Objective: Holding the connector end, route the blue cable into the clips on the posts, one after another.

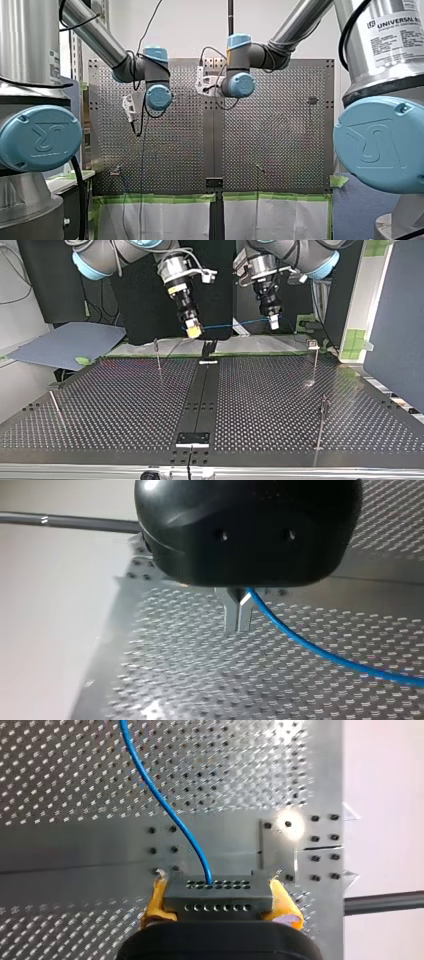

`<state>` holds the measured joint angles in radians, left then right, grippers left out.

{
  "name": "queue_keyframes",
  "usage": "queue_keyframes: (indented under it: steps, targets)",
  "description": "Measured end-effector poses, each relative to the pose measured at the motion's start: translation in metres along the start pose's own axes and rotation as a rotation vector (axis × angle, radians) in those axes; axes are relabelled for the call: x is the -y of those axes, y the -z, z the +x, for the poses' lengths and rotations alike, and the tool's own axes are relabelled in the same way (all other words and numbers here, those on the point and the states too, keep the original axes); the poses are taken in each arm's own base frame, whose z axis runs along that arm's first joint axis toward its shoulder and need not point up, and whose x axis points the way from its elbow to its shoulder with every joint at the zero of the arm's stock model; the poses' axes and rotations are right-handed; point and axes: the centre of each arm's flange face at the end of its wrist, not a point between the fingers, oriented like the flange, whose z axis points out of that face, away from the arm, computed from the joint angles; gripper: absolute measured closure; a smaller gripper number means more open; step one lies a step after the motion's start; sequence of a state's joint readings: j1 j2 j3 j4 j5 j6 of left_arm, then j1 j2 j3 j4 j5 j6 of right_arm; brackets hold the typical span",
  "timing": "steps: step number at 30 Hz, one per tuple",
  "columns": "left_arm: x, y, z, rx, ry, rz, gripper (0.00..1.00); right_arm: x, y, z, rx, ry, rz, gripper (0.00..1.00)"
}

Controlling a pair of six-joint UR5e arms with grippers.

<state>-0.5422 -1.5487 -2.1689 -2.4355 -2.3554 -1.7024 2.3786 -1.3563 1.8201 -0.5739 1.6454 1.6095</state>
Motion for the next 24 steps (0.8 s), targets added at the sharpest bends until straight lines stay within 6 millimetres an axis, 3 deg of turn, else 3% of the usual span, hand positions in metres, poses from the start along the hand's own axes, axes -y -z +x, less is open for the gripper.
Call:
queue_keyframes:
  steps: [13,17,24]
  targets:
    - [0.006,-0.027,-0.084,0.093,0.059,-0.041,1.0,0.023,-0.035,-0.014,0.016,-0.038,0.077,1.0]
    - [0.002,-0.035,-0.112,0.12,0.073,-0.041,1.0,0.032,-0.042,-0.007,0.009,-0.051,0.093,1.0]
    - [-0.012,-0.048,-0.119,0.1,0.037,-0.043,1.0,0.046,-0.051,0.015,0.004,-0.045,0.108,1.0]
